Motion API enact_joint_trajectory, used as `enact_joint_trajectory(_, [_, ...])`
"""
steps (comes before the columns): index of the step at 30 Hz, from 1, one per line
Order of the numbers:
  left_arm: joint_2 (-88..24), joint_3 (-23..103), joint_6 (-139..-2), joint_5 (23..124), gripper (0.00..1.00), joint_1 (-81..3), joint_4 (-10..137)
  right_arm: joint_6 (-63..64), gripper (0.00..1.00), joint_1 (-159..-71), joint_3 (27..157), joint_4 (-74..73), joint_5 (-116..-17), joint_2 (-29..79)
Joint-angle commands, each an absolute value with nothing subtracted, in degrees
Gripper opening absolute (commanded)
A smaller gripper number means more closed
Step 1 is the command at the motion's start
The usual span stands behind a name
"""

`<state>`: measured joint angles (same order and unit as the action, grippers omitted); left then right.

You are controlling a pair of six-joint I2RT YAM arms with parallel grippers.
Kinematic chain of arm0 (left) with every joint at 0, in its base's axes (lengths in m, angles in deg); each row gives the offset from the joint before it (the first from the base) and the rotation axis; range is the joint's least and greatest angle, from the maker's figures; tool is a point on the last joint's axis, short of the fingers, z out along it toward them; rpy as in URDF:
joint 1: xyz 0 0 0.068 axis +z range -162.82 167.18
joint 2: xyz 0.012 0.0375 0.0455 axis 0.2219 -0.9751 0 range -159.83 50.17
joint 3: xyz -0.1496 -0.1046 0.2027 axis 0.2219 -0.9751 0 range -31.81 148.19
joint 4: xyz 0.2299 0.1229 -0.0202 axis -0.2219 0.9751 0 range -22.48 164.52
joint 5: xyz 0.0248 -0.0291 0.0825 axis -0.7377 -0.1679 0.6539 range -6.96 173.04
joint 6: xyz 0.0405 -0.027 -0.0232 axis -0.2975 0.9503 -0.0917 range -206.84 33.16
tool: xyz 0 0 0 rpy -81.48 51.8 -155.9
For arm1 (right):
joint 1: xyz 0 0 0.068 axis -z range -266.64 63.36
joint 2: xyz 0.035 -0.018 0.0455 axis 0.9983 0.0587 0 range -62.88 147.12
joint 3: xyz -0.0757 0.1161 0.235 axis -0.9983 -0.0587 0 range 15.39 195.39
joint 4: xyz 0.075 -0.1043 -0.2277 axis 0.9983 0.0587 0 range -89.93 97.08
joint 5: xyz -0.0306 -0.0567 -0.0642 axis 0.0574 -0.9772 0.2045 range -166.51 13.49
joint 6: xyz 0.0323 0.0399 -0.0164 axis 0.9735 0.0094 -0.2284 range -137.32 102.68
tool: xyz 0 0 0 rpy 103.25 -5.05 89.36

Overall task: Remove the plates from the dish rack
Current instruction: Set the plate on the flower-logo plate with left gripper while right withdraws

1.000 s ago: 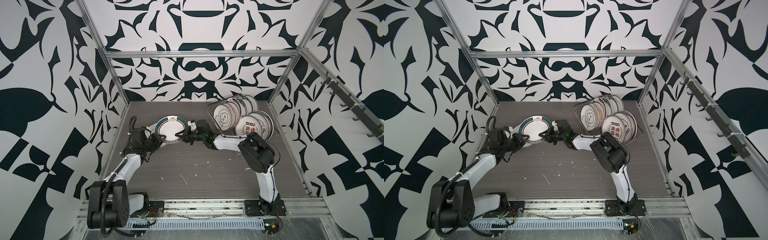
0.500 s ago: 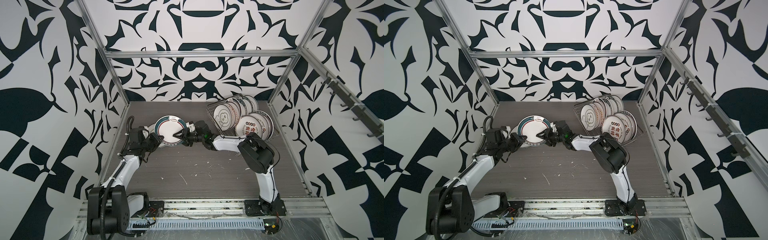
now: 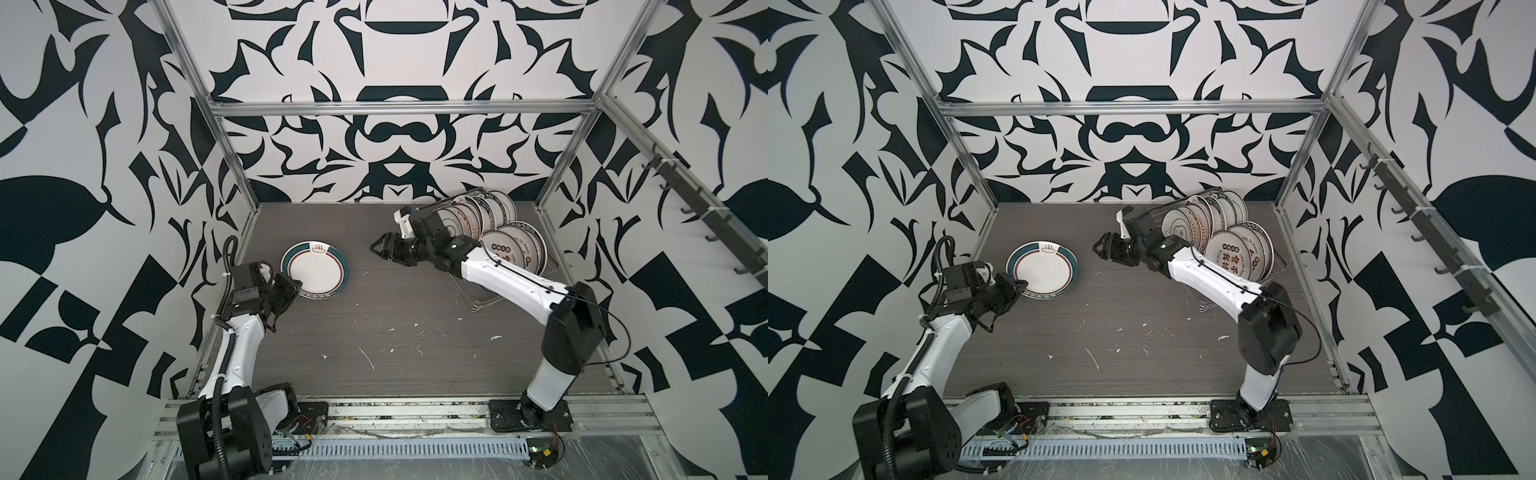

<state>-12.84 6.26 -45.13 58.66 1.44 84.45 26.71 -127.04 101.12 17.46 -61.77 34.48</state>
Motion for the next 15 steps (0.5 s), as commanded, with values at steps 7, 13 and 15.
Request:
enact_joint_trajectory(7, [-18.4,10.2,-48.4,60.3,0.03,3.8,85.3,15.1,0.65,-121.7,97.7,35.2,-74.9,21.4])
enact_joint_trajectory(13, [-22.4,11.5,-48.9,60.3,0.05,3.9,84.2,13.9,0.66,-116.2,92.4,38.0,-75.3,14.0])
enact_joint_trajectory(15, [-24.4,11.5,-48.9,60.6,0.06,3.9,83.9,13.3,0.67,-114.8,91.2,38.7,-75.1,12.3])
